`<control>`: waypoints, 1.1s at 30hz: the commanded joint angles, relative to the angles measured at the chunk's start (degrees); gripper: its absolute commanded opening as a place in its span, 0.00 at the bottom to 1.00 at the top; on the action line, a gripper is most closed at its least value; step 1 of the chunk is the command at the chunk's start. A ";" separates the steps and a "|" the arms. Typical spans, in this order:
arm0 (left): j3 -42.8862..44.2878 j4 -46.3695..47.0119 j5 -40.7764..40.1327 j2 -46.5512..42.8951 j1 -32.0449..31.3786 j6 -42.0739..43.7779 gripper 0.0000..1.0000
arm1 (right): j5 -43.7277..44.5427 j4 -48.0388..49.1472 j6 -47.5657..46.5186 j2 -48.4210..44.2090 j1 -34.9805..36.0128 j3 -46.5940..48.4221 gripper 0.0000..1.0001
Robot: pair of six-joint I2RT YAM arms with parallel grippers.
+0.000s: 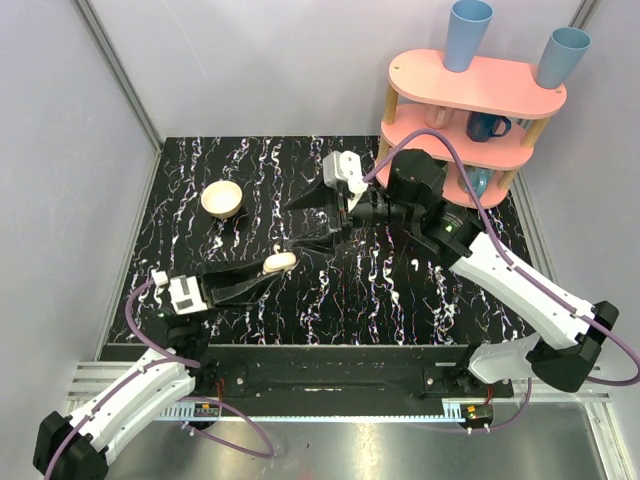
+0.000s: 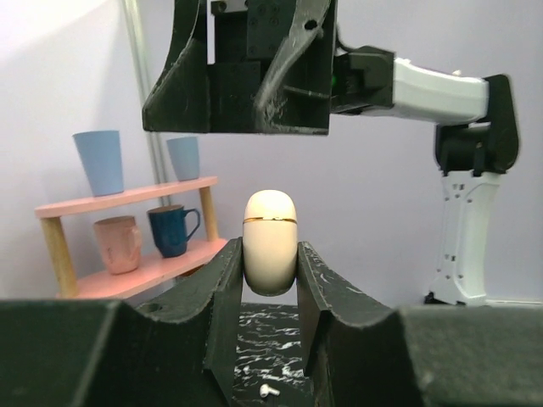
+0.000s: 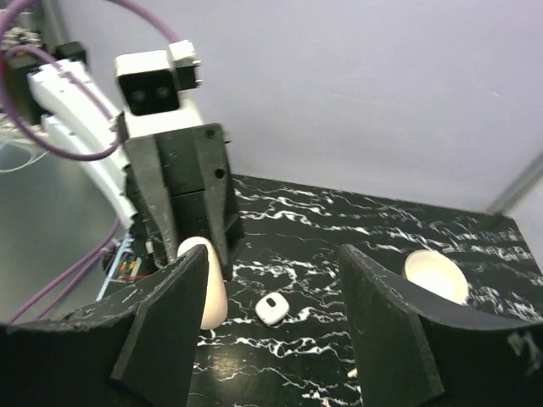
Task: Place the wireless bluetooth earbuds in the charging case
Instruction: Adjust the charging case.
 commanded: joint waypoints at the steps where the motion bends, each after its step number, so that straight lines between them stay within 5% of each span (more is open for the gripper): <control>1: -1.94 1.13 -5.35 -0.65 -0.14 5.69 0.00 | 14.33 8.92 8.12 -2.20 -0.32 -3.08 0.70; 5: -3.79 2.10 -11.49 -0.21 -0.14 7.45 0.00 | 19.62 13.32 18.30 -1.58 -0.32 -7.46 0.70; 12: -6.07 5.61 -18.36 1.64 -0.14 7.28 0.00 | 16.11 17.45 26.42 0.97 -0.32 -13.19 0.69; 24: -7.57 15.81 -14.68 6.91 -0.14 3.77 0.00 | 12.60 19.91 28.17 3.25 -0.32 -13.81 0.62; 29: -7.66 15.90 -14.06 6.39 -0.06 5.52 0.00 | 12.23 21.14 34.84 4.66 -0.32 -13.63 0.70; 30: -7.66 15.90 -13.97 6.30 -0.14 6.48 0.00 | 13.64 20.71 36.34 4.83 -0.32 -13.55 0.78; 32: -7.48 14.85 -13.45 5.77 -0.06 7.80 0.00 | 17.51 19.21 40.12 5.01 -0.32 -13.28 0.78; 33: -7.14 14.15 -13.27 5.68 -0.06 9.11 0.00 | 19.61 19.30 41.43 5.01 -0.32 -13.46 0.88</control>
